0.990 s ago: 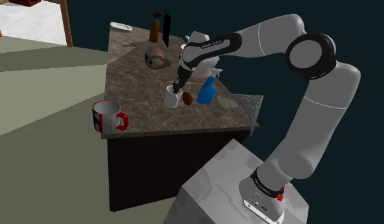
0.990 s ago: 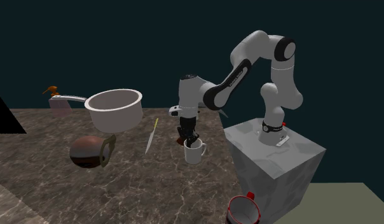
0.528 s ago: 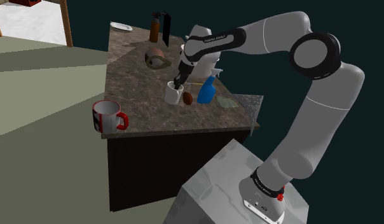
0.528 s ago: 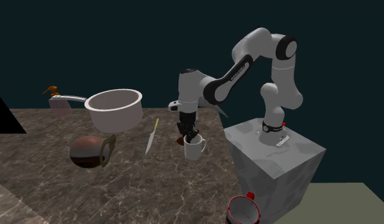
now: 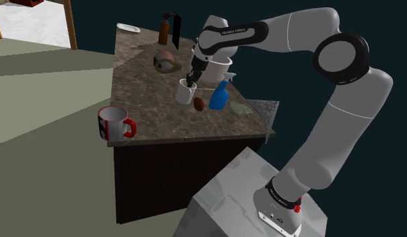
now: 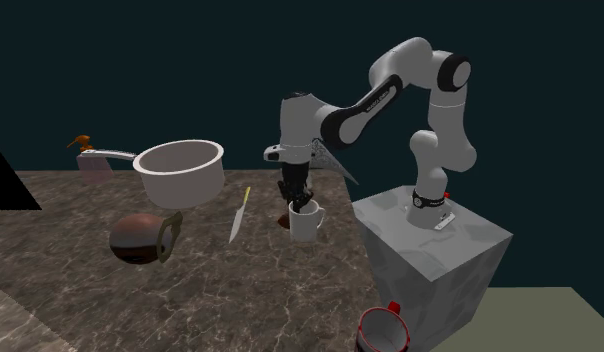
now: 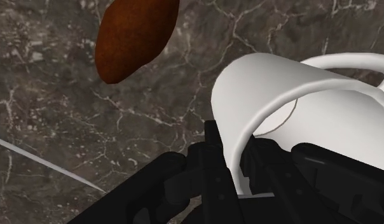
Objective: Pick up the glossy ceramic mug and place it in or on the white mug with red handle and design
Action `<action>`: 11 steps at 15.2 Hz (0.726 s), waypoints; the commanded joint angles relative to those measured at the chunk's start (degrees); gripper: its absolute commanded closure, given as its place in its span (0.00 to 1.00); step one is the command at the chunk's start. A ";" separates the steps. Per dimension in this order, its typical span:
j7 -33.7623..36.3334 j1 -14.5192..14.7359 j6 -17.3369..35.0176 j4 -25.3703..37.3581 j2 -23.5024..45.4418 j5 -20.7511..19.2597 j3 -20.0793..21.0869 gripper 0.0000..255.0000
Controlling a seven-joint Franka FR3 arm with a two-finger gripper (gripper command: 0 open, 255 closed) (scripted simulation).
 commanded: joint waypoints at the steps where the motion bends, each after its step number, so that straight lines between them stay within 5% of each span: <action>1: 0.18 0.00 -1.50 0.92 -0.59 -0.13 -0.03 1.00; 11: 0.97 -0.02 -8.65 6.17 -2.52 -0.64 -0.13 1.00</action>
